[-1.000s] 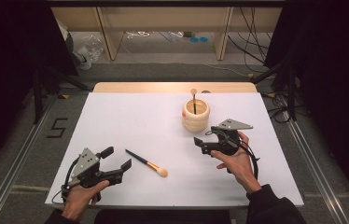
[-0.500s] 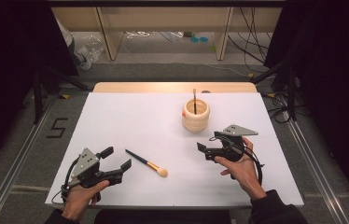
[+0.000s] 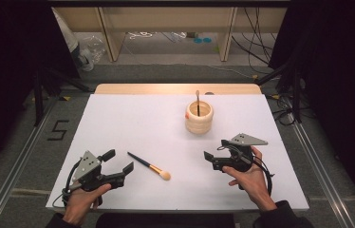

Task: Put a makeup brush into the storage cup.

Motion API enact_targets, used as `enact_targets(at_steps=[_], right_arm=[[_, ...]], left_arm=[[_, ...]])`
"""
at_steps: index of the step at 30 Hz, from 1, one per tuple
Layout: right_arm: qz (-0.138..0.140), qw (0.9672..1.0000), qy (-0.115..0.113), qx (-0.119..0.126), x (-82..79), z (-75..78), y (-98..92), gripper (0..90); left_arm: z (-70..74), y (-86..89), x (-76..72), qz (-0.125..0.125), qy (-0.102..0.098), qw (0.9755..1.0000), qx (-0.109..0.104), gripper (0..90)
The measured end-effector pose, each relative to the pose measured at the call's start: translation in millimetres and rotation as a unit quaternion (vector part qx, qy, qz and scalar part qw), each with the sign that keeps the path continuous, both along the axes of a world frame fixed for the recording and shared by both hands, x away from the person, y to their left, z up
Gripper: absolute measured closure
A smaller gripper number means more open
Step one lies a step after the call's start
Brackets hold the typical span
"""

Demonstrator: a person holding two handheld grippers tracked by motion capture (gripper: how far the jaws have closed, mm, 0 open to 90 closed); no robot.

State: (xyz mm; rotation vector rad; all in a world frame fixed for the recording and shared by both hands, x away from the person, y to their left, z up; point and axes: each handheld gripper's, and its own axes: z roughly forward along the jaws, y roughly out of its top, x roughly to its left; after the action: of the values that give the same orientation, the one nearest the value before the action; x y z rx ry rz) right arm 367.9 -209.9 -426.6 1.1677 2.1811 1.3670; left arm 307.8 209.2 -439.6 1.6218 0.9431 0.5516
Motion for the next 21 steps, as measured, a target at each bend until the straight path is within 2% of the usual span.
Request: enact_targets(at_steps=[6,7,8,11,13,16,21], right_arm=[[0.002,0.9999,-0.014,-0.007,-4.2,-3.0,-2.7,16.3],[0.002,0.9999,-0.007,-0.009,-5.1,-2.6,-2.7,16.3],[0.01,0.9999,-0.007,-0.006,-5.0,-3.5,-2.4,16.3],[0.007,0.9999,-0.011,-0.009,-6.0,-3.2,-3.5,16.2],[0.01,0.9999,-0.004,-0.006,-7.0,-3.1,-3.6,16.2],[0.007,0.9999,-0.012,-0.01,-7.7,-3.4,-4.8,16.2],[0.005,1.0,-0.007,-0.005,-11.7,-3.4,-6.6,16.3]], left_arm=[[-0.2,-0.1,0.0,0.0,0.0,1.0,0.002,16.4],[-0.3,-0.3,0.1,-0.001,0.0,1.0,0.002,16.3],[-0.3,-0.3,0.1,-0.001,0.0,1.0,0.002,16.3],[-0.7,-0.5,0.7,-0.002,0.0,1.0,0.005,16.3],[-0.7,-0.7,0.6,-0.001,0.001,1.0,0.005,16.3],[-0.3,-1.2,1.5,-0.004,0.001,1.0,0.008,16.1],[-0.2,-0.6,5.5,-0.016,0.002,0.9998,0.013,15.9]])
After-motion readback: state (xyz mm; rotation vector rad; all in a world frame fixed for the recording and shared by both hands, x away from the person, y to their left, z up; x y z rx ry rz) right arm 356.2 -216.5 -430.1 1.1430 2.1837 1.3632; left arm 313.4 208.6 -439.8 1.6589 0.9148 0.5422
